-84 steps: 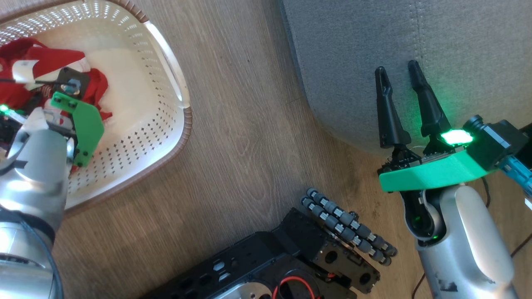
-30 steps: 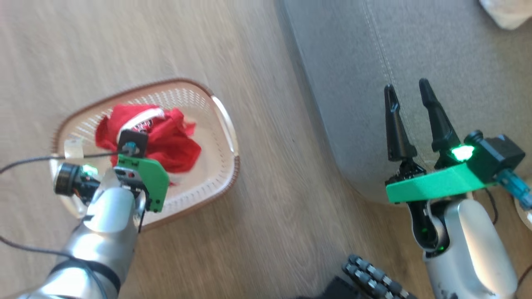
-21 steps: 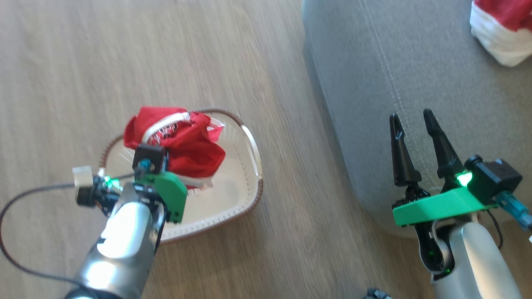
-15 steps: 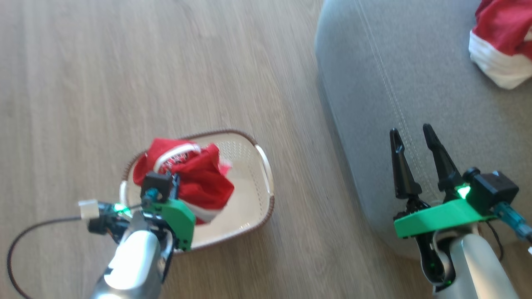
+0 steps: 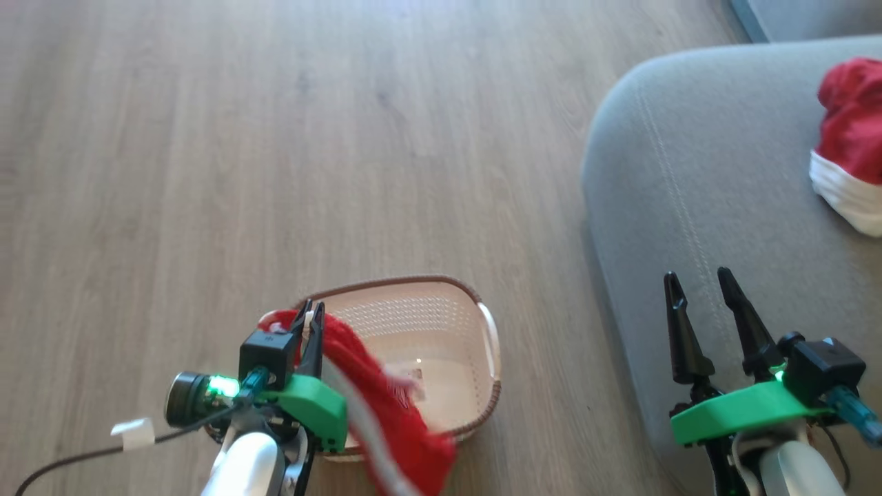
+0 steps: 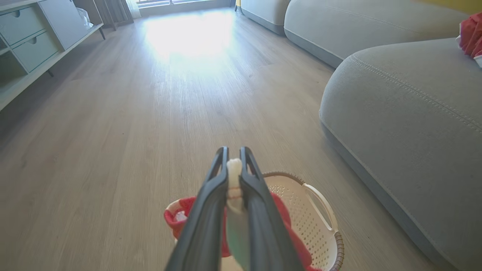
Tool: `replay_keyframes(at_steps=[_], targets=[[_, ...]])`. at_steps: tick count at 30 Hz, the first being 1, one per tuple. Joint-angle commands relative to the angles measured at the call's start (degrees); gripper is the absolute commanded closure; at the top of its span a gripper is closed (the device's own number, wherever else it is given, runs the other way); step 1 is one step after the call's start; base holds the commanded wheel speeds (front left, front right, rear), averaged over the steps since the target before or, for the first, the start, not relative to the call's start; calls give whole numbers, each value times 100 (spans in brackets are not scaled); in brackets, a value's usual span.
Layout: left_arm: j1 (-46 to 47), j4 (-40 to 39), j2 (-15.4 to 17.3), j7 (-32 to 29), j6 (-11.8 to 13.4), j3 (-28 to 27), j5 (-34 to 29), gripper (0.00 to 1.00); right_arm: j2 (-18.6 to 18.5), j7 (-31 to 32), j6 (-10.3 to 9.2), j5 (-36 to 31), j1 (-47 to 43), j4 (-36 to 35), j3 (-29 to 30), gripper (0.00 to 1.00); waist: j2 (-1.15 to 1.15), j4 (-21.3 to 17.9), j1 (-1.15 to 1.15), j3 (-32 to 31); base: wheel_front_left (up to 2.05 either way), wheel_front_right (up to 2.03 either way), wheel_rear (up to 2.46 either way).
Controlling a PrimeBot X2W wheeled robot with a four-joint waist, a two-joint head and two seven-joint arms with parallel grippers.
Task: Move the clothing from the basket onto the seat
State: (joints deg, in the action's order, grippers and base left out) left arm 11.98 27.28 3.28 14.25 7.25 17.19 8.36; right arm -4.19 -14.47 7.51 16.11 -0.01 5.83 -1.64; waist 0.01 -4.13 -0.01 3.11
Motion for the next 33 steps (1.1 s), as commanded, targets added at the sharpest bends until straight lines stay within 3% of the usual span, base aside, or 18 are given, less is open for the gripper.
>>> replay_keyframes(at_steps=[1, 19, 33], targets=[[62, -367, -3, 74, -12, -232, -74, 100, -105, -52, -2, -60, 59, -218, -96, 0, -1, 220, 1, -152, 0, 0, 0], [-336, -2184, -39, 74, -113, -196, -292, 100, -44, -52, -2, -76, -41, -260, -63, 0, -1, 617, 1, -313, 0, 0, 0], [-560, -2290, -40, 74, -140, 8, -159, 100, -18, -52, -2, -78, -44, -254, -59, 0, -1, 636, 1, -389, 0, 0, 0]])
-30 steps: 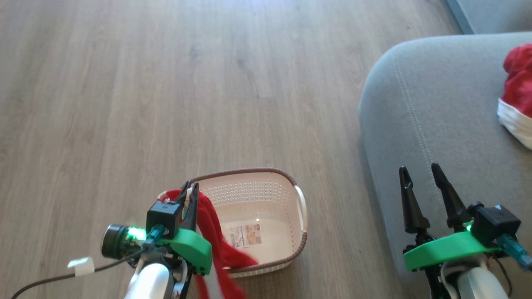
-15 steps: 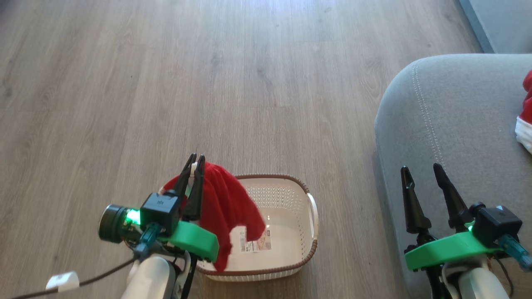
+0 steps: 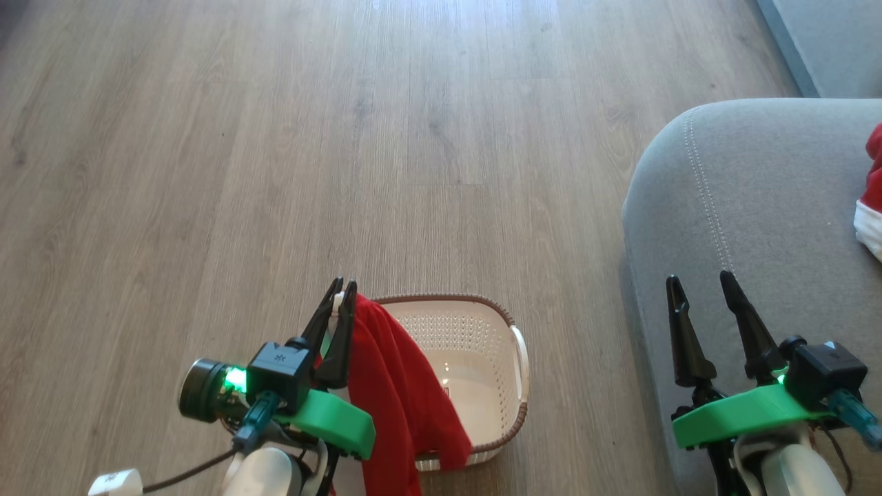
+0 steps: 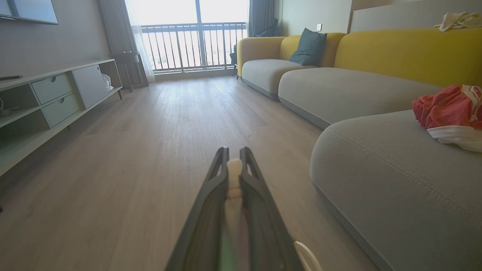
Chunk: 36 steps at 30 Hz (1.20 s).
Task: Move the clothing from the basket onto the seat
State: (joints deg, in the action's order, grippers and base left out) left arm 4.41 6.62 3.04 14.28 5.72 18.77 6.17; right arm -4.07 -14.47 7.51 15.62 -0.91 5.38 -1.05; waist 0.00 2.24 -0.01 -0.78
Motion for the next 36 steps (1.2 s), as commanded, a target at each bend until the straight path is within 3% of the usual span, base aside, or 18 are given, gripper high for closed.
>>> replay_keyframes(at_steps=[1, 18, 22, 36], targets=[[208, -237, -15, 72, 12, -152, 54, 100, -27, -52, -2, -29, 48, -206, -121, 0, 0, -6, 1, -3, 0, 0, 0], [953, -1370, -16, 72, -65, -395, -91, 100, 9, -52, -2, 17, 120, -170, -153, 0, 0, -220, 1, 72, 0, 0, 0], [1340, -1629, -16, 72, -108, -283, -226, 100, 25, -52, -2, 28, 124, -157, -167, 0, 0, -262, 1, 95, 0, 0, 0], [2459, -2068, -16, 72, 112, 395, -21, 100, 58, -52, -2, 40, 156, -78, -212, 0, 0, -401, 1, 100, 0, 0, 0]])
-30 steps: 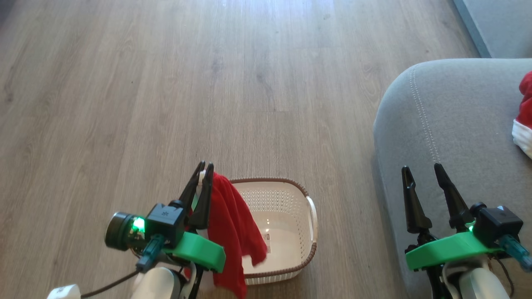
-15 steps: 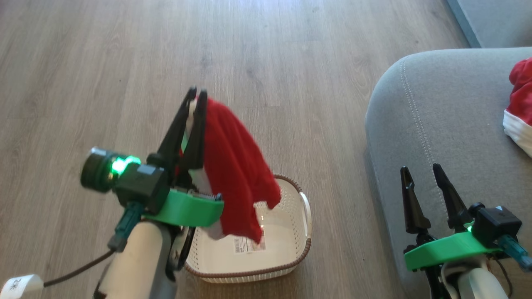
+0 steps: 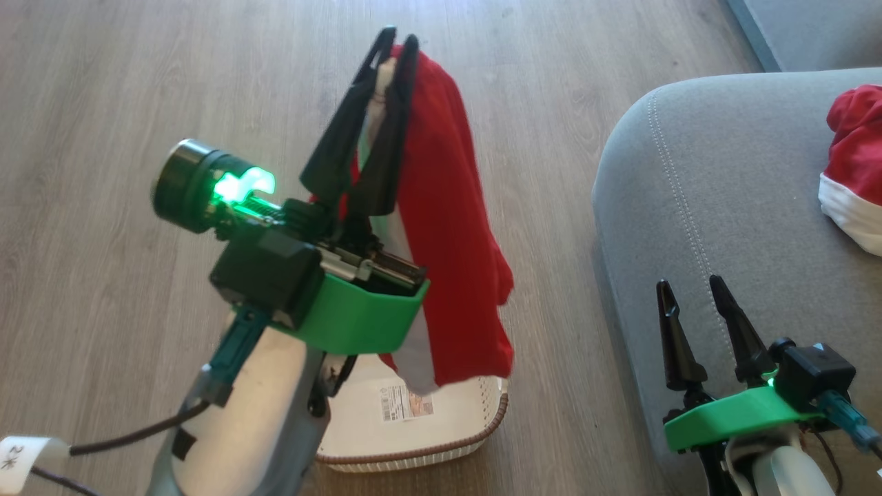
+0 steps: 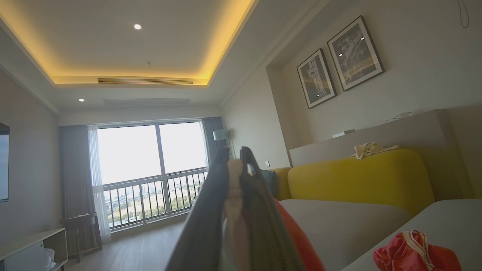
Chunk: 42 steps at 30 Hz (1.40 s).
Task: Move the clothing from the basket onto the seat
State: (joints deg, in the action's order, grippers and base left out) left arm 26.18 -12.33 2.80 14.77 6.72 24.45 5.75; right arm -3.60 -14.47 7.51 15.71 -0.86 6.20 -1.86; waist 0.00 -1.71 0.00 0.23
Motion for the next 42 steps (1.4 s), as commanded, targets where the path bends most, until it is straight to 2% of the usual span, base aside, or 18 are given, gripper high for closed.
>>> replay_keyframes(at_steps=[1, 5, 11, 15, 25, 29, 34, 36, 39, 42], targets=[[322, -145, 8, 23, 0, -125, 30, 100, 11, -52, -2, 33, 154, -156, -136, 0, 0, -21, 0, -4, 0, 0, 0], [408, -82, 8, 23, -24, 67, 140, 100, 0, -52, -2, 37, 147, -145, -152, 0, 0, -77, 0, -19, 0, 0, 0], [381, 13, 8, 23, -244, 542, 211, 100, -14, -52, -2, 33, 144, -137, -162, 0, 0, -172, 0, -49, 0, 0, 0], [311, 95, 8, 23, -277, 758, 257, 100, -13, -52, -2, 31, 136, -139, -159, 0, 0, -238, 0, -71, 0, 0, 0], [226, 233, 8, 23, -238, 783, 370, 100, -176, -52, -2, 47, 131, -346, -183, 0, 0, -333, 0, -99, 0, 0, 0], [224, 265, 8, 23, -261, 742, 355, 100, -618, -52, -2, 296, 162, -727, -744, 0, 0, -352, 0, -63, 0, 0, 0], [231, 319, 8, 23, -296, 761, 324, 100, -1760, -52, -2, 150, 292, -1238, -1979, 0, 0, -353, 0, -24, 0, 0, 0], [235, 330, 8, 23, -301, 782, 310, 100, -2076, -52, -2, 139, 371, -1358, -2337, 0, 0, -349, 0, -21, 0, 0, 0], [234, 338, 8, 23, -305, 803, 313, 100, -2369, -52, -2, 156, 510, -1454, -2640, 0, 0, -342, 0, -23, 0, 0, 0], [239, 338, 8, 23, -309, 825, 319, 100, -2497, -52, -2, 137, 649, -1447, -2796, 0, 0, -329, 0, -23, 0, 0, 0]])
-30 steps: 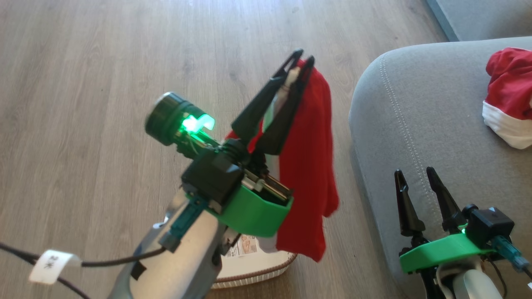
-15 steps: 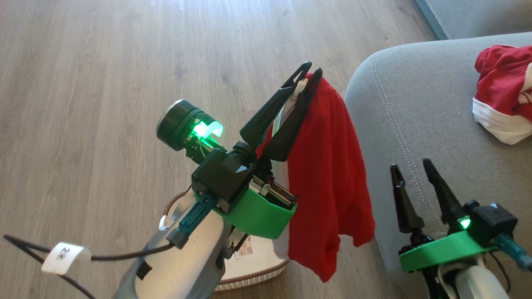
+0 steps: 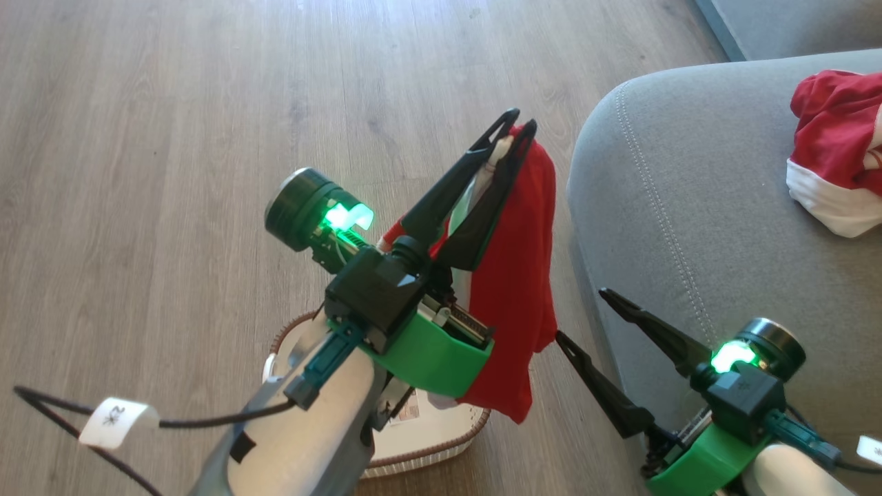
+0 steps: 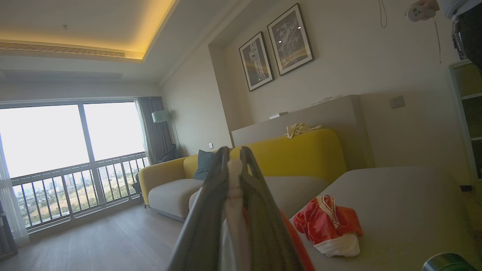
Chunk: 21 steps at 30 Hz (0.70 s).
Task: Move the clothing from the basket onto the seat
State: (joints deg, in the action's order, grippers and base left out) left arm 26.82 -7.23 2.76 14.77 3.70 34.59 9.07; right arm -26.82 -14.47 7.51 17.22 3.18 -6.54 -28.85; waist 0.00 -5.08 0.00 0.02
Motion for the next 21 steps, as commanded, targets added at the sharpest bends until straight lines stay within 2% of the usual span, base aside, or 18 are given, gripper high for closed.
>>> replay_keyframes(at_steps=[1, 12, 21], targets=[[176, -172, 11, 23, -7, -189, -12, 100, -174, -52, -2, -14, 245, -173, -98, 0, 0, 8, 0, -1, 0, 0, 0], [274, -218, 11, 23, -45, 25, -39, 100, 9, -52, -2, -298, 591, 300, -360, 0, 0, 138, 0, 4, 0, 0, 0], [402, -282, 11, 23, -318, 571, -39, 100, 149, -52, -2, -416, 1012, 737, -741, 0, 0, 268, 0, 32, 0, 0, 0]])
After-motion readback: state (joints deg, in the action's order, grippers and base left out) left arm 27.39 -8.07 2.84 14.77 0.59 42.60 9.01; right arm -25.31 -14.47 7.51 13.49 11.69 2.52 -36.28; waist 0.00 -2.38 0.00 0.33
